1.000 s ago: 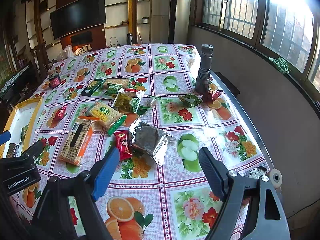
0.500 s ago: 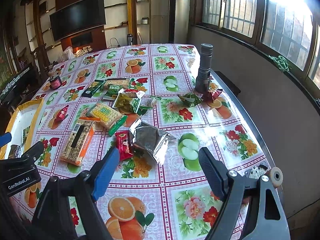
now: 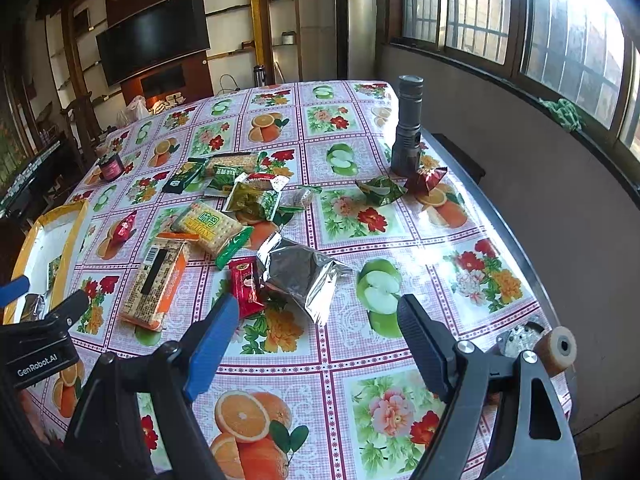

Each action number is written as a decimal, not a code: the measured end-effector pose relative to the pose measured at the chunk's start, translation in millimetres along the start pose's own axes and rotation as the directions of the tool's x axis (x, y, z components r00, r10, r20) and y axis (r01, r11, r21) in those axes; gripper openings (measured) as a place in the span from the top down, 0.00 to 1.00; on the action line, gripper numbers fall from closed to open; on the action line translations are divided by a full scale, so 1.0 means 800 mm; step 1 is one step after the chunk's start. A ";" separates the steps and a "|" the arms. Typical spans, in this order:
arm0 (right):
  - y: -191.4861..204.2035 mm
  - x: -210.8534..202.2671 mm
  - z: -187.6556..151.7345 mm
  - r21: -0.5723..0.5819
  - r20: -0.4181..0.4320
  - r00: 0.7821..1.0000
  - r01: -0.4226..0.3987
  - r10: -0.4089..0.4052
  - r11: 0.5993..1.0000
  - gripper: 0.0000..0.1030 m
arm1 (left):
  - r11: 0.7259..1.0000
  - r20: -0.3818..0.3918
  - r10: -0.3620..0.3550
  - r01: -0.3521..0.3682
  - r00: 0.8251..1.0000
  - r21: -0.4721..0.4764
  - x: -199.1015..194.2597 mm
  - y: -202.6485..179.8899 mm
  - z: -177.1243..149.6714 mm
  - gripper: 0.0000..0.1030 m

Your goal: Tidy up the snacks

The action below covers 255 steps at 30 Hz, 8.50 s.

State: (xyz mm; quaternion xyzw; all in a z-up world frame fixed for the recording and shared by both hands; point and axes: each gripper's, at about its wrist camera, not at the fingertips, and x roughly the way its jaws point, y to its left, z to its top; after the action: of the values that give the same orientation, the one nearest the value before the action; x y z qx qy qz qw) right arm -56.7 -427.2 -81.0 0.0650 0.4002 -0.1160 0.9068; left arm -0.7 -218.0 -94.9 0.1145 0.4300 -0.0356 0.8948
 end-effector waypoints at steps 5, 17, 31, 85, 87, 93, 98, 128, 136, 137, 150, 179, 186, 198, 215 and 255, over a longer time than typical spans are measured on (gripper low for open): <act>-0.008 0.024 -0.007 0.023 -0.043 0.998 -0.038 0.039 0.999 0.21 | 0.997 -0.060 -0.077 0.076 0.995 -0.024 0.027 0.008 -0.006 0.00; -0.025 0.097 0.008 0.032 -0.126 0.985 -0.116 0.119 0.993 0.27 | 0.981 -0.135 -0.173 0.183 0.976 0.061 0.074 -0.059 0.023 0.00; 0.003 0.177 0.042 -0.296 -0.273 0.950 -0.231 0.150 0.927 0.26 | 0.967 -0.234 -0.230 0.248 0.945 0.052 0.144 -0.068 0.038 0.00; 0.374 0.092 0.072 -0.185 -0.236 0.642 -0.766 0.729 0.615 0.43 | 0.937 -0.013 0.057 -0.058 0.998 -0.343 0.044 0.279 -0.035 0.47; 0.399 0.106 0.075 -0.190 -0.262 0.637 -0.771 0.725 0.608 0.43 | 0.936 -0.021 0.054 -0.058 0.998 -0.348 0.053 0.283 -0.033 0.47; 0.454 0.153 0.078 -0.204 -0.323 0.638 -0.768 0.699 0.607 0.43 | 0.932 -0.063 0.044 -0.063 0.997 -0.356 0.083 0.292 -0.033 0.47; 0.465 0.159 0.074 -0.208 -0.339 0.663 -0.745 0.668 0.633 0.40 | 0.929 -0.103 0.063 -0.096 0.993 -0.357 0.098 0.297 -0.035 0.40; 0.383 -0.124 0.046 -0.467 0.009 0.581 -0.717 0.814 0.518 0.26 | 0.911 0.020 0.235 -0.213 0.972 -0.354 0.038 0.272 -0.020 0.08; 0.395 -0.121 0.047 -0.498 0.005 0.596 -0.695 0.803 0.519 0.26 | 0.910 0.020 0.240 -0.218 0.971 -0.353 0.037 0.270 -0.020 0.08; 0.395 -0.121 0.047 -0.499 0.005 0.596 -0.694 0.803 0.518 0.26 | 0.910 0.020 0.238 -0.216 0.971 -0.353 0.037 0.270 -0.020 0.08; 0.343 -0.120 0.063 -0.427 0.095 0.560 -0.724 0.823 0.541 0.26 | 0.913 0.041 0.226 -0.197 0.973 -0.358 0.024 0.270 -0.019 0.08; 0.016 0.014 -0.008 0.166 0.181 0.890 -0.447 0.419 0.879 0.24 | 0.981 0.036 -0.161 0.164 0.986 -0.100 0.004 0.048 -0.024 0.04; -0.017 0.071 -0.026 0.209 0.049 0.973 -0.231 0.226 0.950 0.24 | 0.982 -0.075 -0.186 0.186 0.980 -0.013 0.063 -0.032 -0.029 0.04; 0.018 0.099 -0.007 0.071 0.042 0.995 -0.094 0.091 0.993 0.24 | 0.991 -0.109 -0.124 0.118 0.986 -0.059 0.106 -0.041 -0.004 0.04; 0.000 0.121 -0.005 0.177 -0.019 0.996 -0.081 0.086 0.981 0.24 | 0.993 -0.136 -0.106 0.099 0.985 -0.057 0.114 -0.044 -0.003 0.04; 0.000 0.123 -0.007 0.181 -0.020 0.996 -0.084 0.089 0.980 0.24 | 0.992 -0.096 -0.108 0.101 0.990 -0.074 0.107 -0.040 -0.001 0.04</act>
State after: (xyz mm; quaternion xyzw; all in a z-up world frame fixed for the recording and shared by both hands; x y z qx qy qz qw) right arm 3.8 -441.8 -157.4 0.1656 0.3973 -0.1112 0.8957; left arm 47.2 -246.1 -167.3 0.0626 0.4806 -0.0619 0.8725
